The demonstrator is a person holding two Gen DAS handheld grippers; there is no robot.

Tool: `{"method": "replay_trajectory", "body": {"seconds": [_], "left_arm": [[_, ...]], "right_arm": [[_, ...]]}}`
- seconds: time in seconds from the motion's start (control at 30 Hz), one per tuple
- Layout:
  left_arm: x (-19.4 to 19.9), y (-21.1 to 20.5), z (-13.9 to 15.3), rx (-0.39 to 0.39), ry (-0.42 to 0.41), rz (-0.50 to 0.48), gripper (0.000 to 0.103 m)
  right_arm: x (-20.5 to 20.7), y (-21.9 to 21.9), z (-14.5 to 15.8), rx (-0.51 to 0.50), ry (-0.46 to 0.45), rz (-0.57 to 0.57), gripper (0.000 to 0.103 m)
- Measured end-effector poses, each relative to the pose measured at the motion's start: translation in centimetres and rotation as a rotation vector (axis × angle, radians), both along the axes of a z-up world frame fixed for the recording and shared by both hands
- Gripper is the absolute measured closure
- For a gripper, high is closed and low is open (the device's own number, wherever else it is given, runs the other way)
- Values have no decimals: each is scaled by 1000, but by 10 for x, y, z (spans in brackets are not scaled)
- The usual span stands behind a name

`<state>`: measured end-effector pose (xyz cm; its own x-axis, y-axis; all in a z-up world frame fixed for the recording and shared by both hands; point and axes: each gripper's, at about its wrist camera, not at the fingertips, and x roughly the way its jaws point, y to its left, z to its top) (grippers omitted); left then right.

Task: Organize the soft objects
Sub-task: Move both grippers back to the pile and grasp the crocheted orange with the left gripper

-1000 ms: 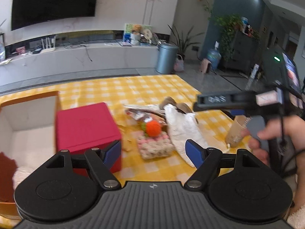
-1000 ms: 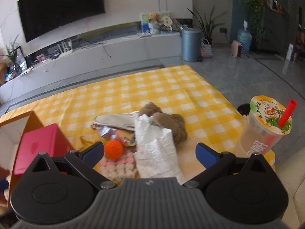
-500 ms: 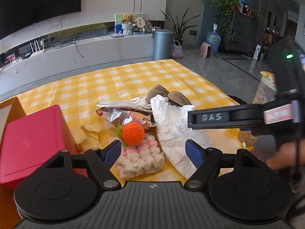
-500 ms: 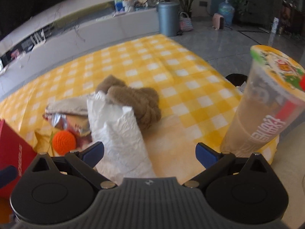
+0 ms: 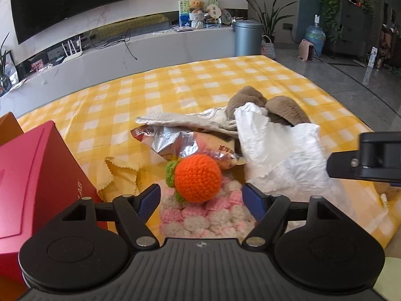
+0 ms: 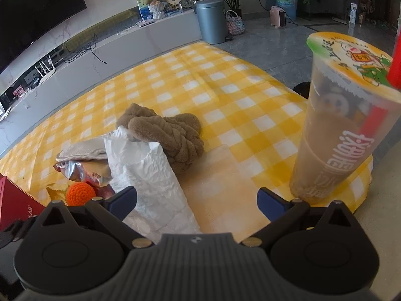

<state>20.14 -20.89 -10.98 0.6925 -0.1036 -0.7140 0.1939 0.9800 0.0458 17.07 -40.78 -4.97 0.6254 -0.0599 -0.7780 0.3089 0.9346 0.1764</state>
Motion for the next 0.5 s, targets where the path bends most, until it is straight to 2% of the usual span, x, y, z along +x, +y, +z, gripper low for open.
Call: {"method": "replay_trajectory", "body": {"seconds": [0.1, 0.17, 0.2, 0.27, 0.5], "left_arm": [[0, 4, -1, -21, -3, 9, 25], [0, 7, 0, -31, -3, 22, 36], [0, 9, 0, -37, 0, 30, 46], [0, 12, 1, -50, 13, 37, 50], [-6, 19, 10, -53, 13, 22, 54]], "right_arm": [[1, 3, -1, -11, 5, 15, 3], [2, 4, -1, -22, 10, 20, 3], [2, 4, -2, -26, 12, 20, 3], [1, 5, -1, -30, 12, 18, 3], [1, 13, 4, -48, -7, 31, 3]]}}
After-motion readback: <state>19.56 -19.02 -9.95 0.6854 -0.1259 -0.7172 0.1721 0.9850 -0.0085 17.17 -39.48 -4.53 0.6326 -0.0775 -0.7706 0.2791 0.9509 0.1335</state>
